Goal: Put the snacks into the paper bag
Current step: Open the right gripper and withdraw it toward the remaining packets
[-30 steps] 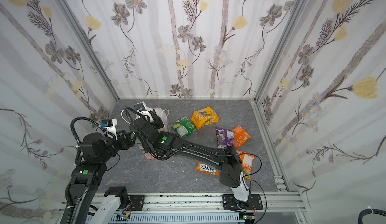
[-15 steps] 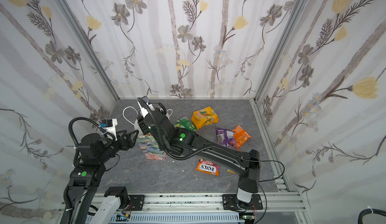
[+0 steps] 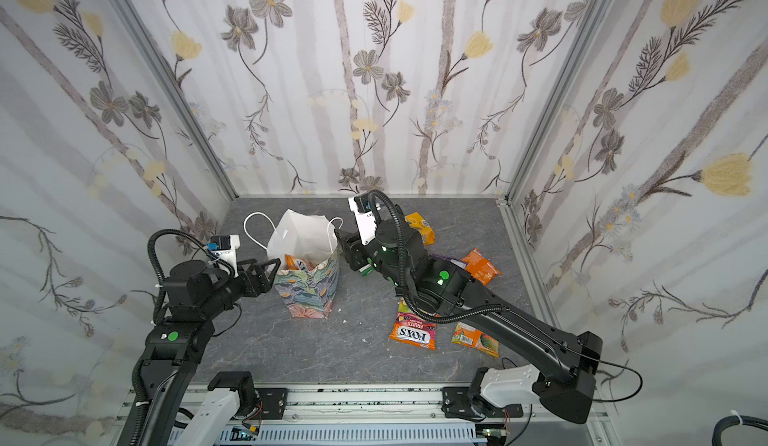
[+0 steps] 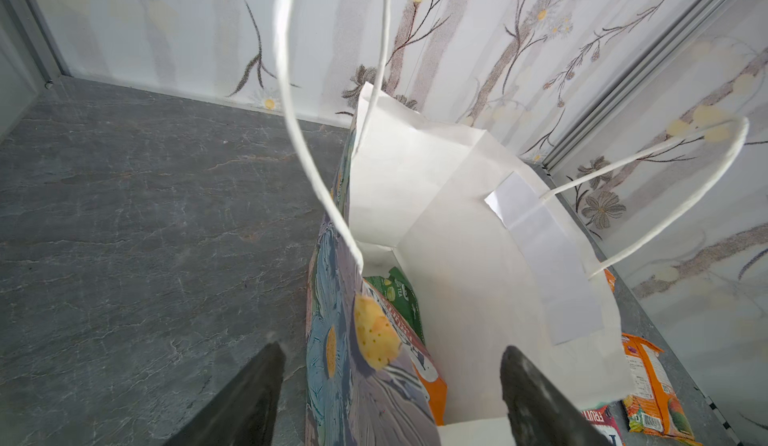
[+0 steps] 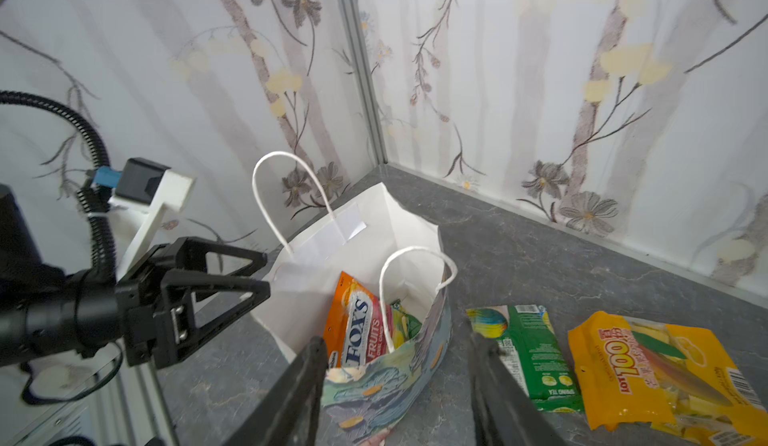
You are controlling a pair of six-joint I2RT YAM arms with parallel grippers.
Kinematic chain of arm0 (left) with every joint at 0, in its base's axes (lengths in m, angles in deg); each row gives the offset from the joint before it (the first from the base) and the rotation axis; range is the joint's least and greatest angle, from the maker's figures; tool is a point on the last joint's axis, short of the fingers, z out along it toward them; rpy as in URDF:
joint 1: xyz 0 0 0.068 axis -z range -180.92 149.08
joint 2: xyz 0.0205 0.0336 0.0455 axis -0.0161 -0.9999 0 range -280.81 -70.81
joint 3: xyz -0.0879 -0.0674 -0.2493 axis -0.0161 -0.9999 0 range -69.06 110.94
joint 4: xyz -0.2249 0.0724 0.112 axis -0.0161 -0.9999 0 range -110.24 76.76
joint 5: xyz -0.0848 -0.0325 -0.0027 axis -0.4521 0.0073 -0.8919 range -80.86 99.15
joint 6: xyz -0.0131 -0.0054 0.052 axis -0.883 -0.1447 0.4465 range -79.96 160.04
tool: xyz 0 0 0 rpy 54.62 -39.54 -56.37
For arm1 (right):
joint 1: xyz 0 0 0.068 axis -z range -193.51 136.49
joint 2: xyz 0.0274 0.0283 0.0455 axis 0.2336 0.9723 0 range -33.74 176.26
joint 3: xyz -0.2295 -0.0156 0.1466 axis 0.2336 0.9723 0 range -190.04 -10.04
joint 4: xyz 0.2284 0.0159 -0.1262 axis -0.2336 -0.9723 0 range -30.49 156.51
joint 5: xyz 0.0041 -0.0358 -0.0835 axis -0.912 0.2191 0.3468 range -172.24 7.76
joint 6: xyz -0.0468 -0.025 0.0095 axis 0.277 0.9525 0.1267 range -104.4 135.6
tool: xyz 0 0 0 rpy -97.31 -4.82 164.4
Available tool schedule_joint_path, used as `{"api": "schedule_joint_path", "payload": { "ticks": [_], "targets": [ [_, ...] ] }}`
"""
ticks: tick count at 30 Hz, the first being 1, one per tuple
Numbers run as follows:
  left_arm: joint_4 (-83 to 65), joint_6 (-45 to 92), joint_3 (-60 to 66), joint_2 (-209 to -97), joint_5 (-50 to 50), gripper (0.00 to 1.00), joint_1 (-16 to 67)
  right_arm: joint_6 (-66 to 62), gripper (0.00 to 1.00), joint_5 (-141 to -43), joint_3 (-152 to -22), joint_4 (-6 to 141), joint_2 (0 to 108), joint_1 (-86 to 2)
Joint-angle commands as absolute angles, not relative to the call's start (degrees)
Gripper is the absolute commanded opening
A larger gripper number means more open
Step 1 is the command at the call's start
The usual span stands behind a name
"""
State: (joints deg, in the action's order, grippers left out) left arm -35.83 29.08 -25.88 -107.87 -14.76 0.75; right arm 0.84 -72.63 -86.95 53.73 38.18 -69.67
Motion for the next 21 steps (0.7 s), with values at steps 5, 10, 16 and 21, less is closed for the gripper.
{"api": "schedule_joint_path", "payload": {
  "ticks": [5,10,16,21],
  "targets": [
    [-33.3,27.8,-27.5,-107.2,-12.8,0.81,0.8,-7.7,0.61,-86.0,-80.1,45.3,33.8,-61.8],
    [-33.4,27.9,-28.1,-105.5,-10.6,0.8,0.8,-8.8,0.63,-81.7,-76.8,36.7,32.2,-60.9],
    [-33.3,27.8,-28.3,-104.4,-10.0,0.81,1.3,-13.0,0.64,-74.1,-72.9,27.6,30.7,-58.7],
    [-33.4,27.8,-28.3,-105.0,-9.8,0.81,1.5,-15.1,0.64,-73.3,-68.1,23.4,33.3,-58.7]
  ]
}}
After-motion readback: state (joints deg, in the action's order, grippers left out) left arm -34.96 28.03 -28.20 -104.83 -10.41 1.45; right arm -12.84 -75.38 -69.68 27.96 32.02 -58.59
